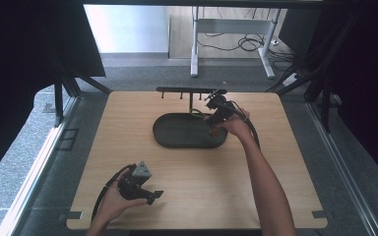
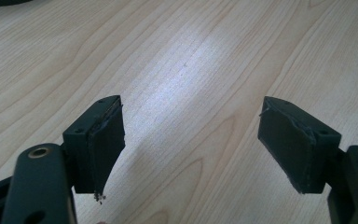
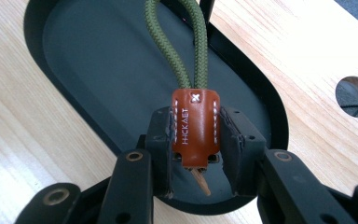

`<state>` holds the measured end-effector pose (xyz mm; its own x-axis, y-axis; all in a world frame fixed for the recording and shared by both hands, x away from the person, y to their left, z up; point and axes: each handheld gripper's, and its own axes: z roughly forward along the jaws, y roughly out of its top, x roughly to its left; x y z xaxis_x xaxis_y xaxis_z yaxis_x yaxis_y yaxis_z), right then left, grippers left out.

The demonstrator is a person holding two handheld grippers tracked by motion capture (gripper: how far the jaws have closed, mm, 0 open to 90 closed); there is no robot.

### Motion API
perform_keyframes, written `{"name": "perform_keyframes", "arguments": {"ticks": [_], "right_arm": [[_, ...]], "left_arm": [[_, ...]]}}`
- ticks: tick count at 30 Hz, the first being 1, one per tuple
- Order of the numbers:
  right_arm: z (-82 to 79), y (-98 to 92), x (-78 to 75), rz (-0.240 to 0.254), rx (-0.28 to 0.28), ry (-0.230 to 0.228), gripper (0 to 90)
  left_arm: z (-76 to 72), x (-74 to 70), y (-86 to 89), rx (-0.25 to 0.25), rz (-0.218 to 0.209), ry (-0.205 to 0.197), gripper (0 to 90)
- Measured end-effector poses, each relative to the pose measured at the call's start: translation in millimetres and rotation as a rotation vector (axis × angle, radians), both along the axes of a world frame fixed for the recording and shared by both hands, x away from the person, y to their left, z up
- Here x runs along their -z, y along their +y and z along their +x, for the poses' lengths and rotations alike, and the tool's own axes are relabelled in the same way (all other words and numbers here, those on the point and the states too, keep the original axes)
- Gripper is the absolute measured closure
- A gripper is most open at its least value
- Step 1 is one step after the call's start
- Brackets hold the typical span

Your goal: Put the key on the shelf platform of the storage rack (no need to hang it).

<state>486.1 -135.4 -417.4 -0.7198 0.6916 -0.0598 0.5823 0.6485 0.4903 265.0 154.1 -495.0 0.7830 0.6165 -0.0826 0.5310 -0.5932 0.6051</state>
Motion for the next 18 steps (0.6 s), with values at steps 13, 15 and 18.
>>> {"name": "perform_keyframes", "arguments": {"ticks": [13,15,18], "right_arm": [[0.1,-2.7,19.2,0.008,0.000,-0.006,64.6],[-0.5,-2.6,19.9,0.013,0.001,-0.006,62.7],[-2.5,-2.2,20.6,0.010,-0.006,-0.008,60.4]], "left_arm": [[-0.3,0.7,-1.7,0.003,0.001,0.001,23.3],[-0.3,0.7,-1.6,0.002,0.000,0.001,23.3],[-0.2,0.4,-1.4,0.004,0.000,-0.001,23.3]]}}
